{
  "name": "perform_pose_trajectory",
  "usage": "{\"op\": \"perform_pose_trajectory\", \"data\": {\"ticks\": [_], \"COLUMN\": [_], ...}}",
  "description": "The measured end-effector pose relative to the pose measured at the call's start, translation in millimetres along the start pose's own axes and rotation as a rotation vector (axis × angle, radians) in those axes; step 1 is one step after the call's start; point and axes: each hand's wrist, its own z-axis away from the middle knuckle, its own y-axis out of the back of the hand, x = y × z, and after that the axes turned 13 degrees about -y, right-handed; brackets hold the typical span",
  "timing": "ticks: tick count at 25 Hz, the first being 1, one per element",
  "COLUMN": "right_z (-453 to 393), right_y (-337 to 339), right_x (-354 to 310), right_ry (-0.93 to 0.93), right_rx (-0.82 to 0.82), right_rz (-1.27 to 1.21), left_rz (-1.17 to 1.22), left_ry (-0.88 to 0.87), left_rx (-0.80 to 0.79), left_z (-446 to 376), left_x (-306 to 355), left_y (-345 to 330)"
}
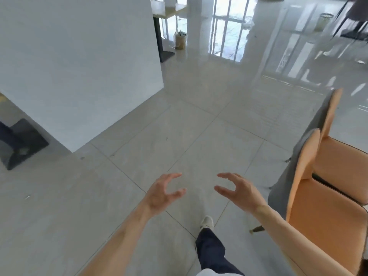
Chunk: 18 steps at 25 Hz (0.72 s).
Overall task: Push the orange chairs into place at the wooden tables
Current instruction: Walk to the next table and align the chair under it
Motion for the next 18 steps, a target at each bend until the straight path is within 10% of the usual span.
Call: {"op": "perform_pose_trajectory", "data": {"ticks": [18], "right_z": [-223.3], "right_y": [169.9], "right_x": [56.8], "right_ry": [-0.326], "right_rx": [0.286], "right_rz": [-0.209], "left_rz": [-0.082], "left_ry": [-0.262], "left_rx": [-0.385], "left_z": [-403.5], "left_x": [56.0], "left_y": [-37.0]}}
